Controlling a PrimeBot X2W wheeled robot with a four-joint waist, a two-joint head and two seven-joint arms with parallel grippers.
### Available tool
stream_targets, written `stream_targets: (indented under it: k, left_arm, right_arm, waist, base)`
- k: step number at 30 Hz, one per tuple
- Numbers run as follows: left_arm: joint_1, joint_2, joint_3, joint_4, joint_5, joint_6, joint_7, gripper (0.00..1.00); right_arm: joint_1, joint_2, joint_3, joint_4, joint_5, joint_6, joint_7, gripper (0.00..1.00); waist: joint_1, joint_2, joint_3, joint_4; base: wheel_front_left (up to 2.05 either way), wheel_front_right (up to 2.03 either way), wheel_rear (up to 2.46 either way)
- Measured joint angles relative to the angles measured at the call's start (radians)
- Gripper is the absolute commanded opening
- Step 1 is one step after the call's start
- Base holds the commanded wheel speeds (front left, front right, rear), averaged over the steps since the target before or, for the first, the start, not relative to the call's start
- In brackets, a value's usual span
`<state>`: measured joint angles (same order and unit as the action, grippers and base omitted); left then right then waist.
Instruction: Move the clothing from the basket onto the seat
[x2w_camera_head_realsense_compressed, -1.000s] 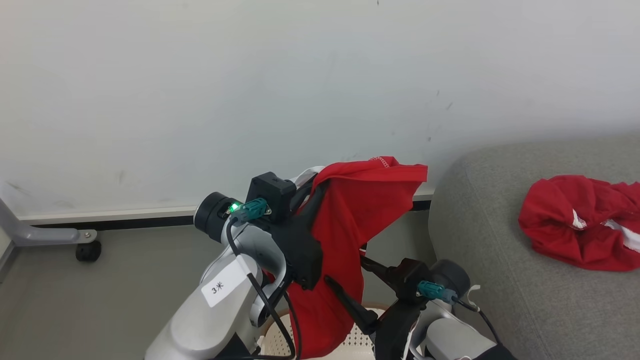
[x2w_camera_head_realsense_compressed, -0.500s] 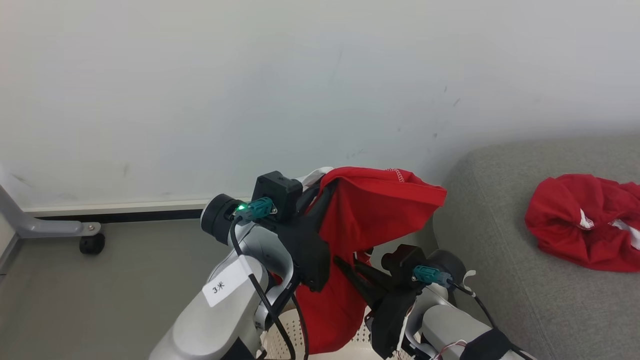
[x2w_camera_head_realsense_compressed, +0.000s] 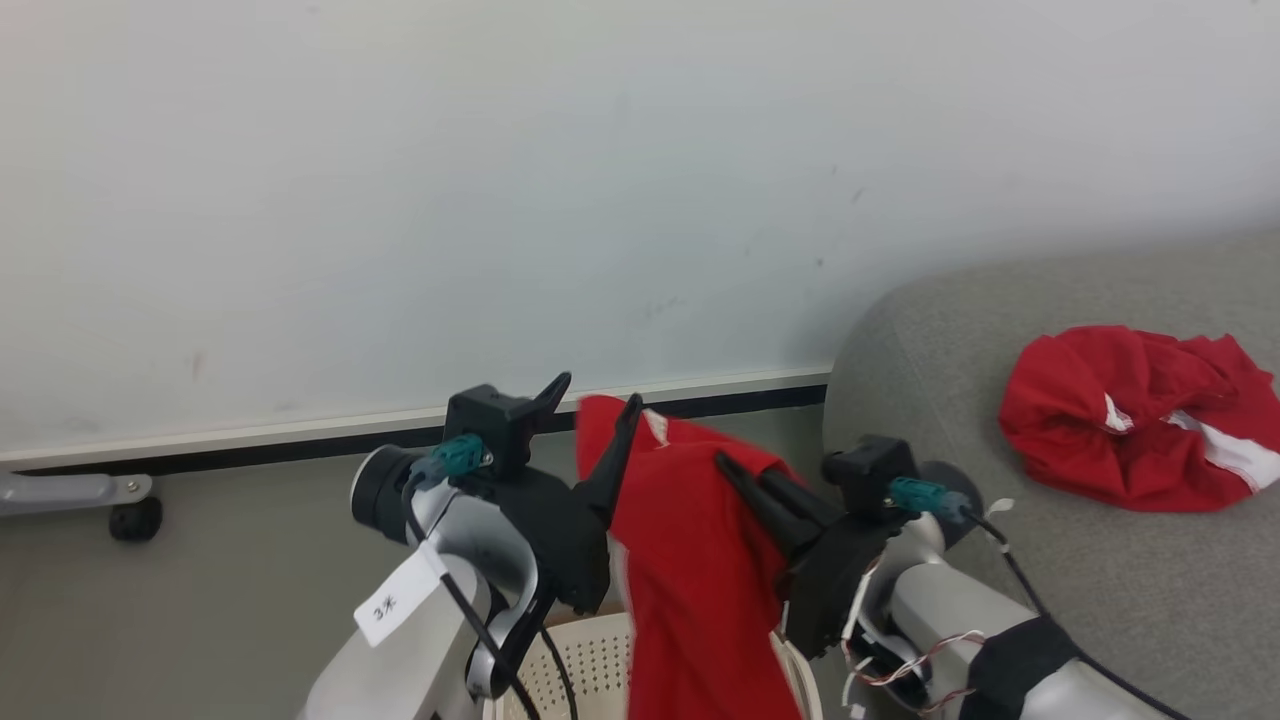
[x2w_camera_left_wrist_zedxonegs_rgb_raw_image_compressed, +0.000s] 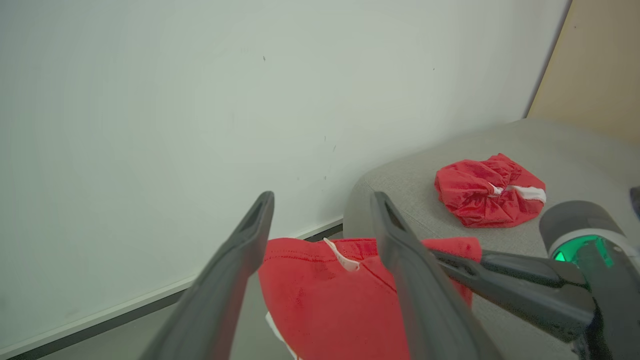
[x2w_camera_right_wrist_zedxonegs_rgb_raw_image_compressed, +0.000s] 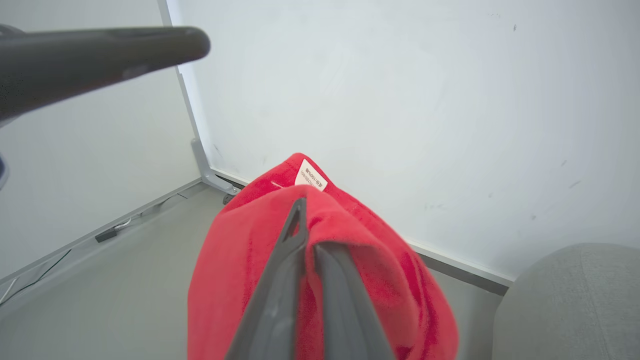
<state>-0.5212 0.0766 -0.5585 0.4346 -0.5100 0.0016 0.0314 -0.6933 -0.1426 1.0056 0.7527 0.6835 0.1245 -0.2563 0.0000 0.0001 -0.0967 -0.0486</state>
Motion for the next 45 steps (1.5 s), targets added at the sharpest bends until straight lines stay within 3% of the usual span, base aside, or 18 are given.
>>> stream_targets:
  k: [17, 32, 45]
  left_arm:
    - [0.194, 0.039, -0.015, -0.045, -0.027, -0.002, -0.061, 1.00]
    - [0.244, 0.009, -0.051, -0.088, -0.027, 0.008, -0.096, 1.00]
    - [0.243, -0.010, -0.082, -0.101, -0.025, 0.025, -0.105, 1.00]
  right_arm:
    - [0.002, -0.185, -0.061, -0.081, -0.003, 0.000, 0.000, 0.00]
    - [-0.014, -0.315, -0.123, -0.194, -0.043, -0.001, 0.000, 0.00]
    - [-0.018, -0.418, -0.174, -0.289, -0.060, -0.020, 0.000, 0.00]
  waist:
    - [0.0000, 0.0000, -0.024, -0.149]
    - [-0.0001, 0.0000, -0.026, -0.309]
    - [0.0000, 0.0000, 0.003, -0.382]
  base:
    - [0.00, 0.00, 0.00]
    - [0.00, 0.00, 0.00]
    - [0.00, 0.00, 0.00]
